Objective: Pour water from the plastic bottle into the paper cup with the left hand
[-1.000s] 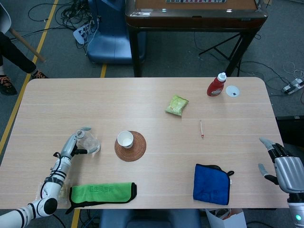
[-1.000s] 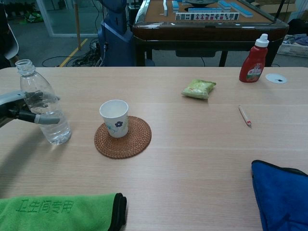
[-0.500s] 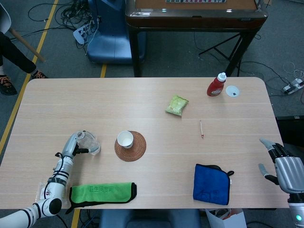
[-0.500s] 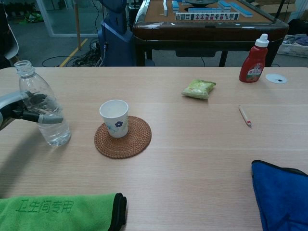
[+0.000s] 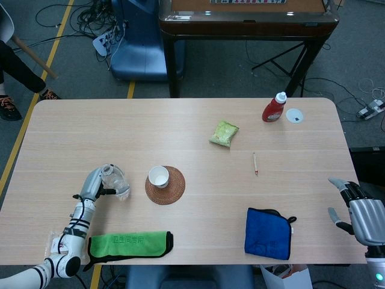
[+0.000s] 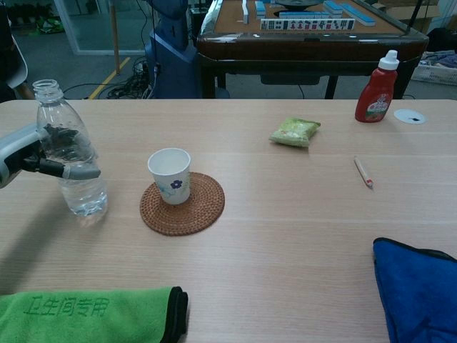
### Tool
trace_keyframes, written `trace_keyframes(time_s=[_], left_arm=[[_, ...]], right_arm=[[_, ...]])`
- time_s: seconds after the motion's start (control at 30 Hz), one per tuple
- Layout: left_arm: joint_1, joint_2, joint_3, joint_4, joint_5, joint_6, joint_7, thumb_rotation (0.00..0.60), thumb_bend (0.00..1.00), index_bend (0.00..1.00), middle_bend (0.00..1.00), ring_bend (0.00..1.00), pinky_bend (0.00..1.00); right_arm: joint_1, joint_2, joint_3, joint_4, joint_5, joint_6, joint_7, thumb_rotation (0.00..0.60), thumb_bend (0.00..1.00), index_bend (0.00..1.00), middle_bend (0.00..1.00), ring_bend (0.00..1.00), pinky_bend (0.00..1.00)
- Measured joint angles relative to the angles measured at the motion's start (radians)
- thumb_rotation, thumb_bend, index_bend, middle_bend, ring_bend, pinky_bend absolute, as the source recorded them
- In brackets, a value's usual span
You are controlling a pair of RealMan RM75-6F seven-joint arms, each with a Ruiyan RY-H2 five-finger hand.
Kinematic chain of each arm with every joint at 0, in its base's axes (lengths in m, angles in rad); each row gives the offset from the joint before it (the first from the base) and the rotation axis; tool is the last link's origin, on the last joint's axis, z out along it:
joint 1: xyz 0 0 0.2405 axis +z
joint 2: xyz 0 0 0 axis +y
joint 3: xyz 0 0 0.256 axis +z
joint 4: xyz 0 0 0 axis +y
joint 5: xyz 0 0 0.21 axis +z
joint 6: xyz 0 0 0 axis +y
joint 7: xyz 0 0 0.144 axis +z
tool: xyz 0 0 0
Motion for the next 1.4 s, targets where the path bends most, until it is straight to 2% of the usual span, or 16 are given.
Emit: trace_keyframes(time_s=[0.1,0.3,0.53,0.83,1.27,1.4], left_arm=[[-0.003,0.002,0.007,-0.004,0.017,0.023,0.054,0.6,0.02,0.68,0.76,0.37,0.26],[-0.018,0.016,0.004,-0.049,0.017,0.051,0.24,0.6,0.02,0.69,0.78,0.38,0.26],[-0.05,0.028,-0.021,-0.113,-0.039,0.07,0.508,0.6,0.02,0.72,0.81,0.4,0.27],[-0.102,0.011,-0.041,-0.133,-0.11,0.115,0.835,0.6,0.02,0.72,0.81,0.4,0.28],[-0.151,-0.013,-0.015,-0.092,-0.132,0.155,1.08,0.6,0.02,0.72,0.82,0.4,0.3],[-0.161,-0.013,-0.009,-0.089,-0.138,0.156,1.13,0.6,0.02,0.73,0.83,0.42,0.38]], right_arm=[[0.0,0.001,0.0,-0.001,-0.001,0.0,0.001,0.6,0.35,0.2,0.25,0.21,0.47],[-0.001,0.004,-0.001,-0.004,-0.003,0.001,0.002,0.6,0.35,0.21,0.25,0.21,0.47],[-0.004,0.007,-0.001,-0.005,-0.004,0.004,0.008,0.6,0.35,0.21,0.25,0.21,0.47],[-0.006,0.014,0.0,-0.005,-0.005,0.009,0.021,0.6,0.35,0.21,0.26,0.21,0.47],[-0.01,0.021,0.0,-0.007,-0.006,0.014,0.032,0.6,0.35,0.21,0.26,0.21,0.47],[-0.011,0.022,-0.001,-0.007,-0.009,0.014,0.034,0.6,0.35,0.21,0.26,0.21,0.47]])
